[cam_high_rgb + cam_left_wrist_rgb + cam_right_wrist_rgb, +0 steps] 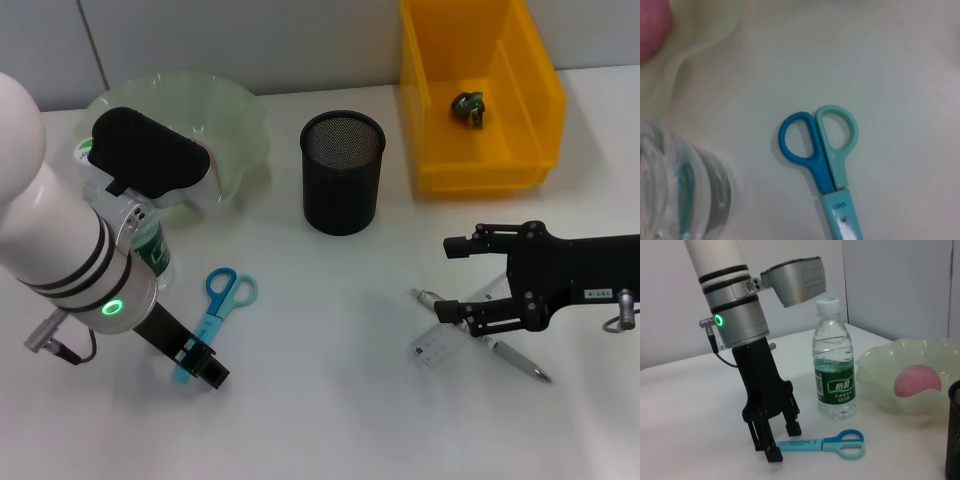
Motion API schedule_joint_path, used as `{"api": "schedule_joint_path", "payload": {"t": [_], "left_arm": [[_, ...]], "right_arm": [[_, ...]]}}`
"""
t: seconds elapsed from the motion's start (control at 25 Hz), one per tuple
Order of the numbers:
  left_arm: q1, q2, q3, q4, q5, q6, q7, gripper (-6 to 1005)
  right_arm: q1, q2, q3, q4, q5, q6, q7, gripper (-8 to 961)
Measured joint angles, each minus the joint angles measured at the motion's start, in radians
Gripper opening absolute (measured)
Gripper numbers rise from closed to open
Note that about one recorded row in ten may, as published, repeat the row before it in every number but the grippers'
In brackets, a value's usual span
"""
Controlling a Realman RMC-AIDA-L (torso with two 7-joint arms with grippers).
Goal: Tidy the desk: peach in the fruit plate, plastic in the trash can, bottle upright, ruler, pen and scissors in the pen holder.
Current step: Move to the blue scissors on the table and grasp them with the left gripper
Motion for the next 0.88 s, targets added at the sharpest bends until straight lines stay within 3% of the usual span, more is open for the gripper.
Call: {"api": "schedule_joint_path", "payload": {"t": [0.56, 0.88], "left_arm": [[-0.025, 0.0, 0.006, -0.035, -0.001, 0.004, 0.004, 715], [-0.034, 0.0, 0.013, -0.023, -0.002, 0.008, 0.004, 564]], "right_arm": [[0.004, 0.0, 0.0, 0.001, 0.0, -0.005, 0.003, 827], [0.004, 0.0, 0.0, -0.003, 0.0, -0.008, 0.011, 827]]}}
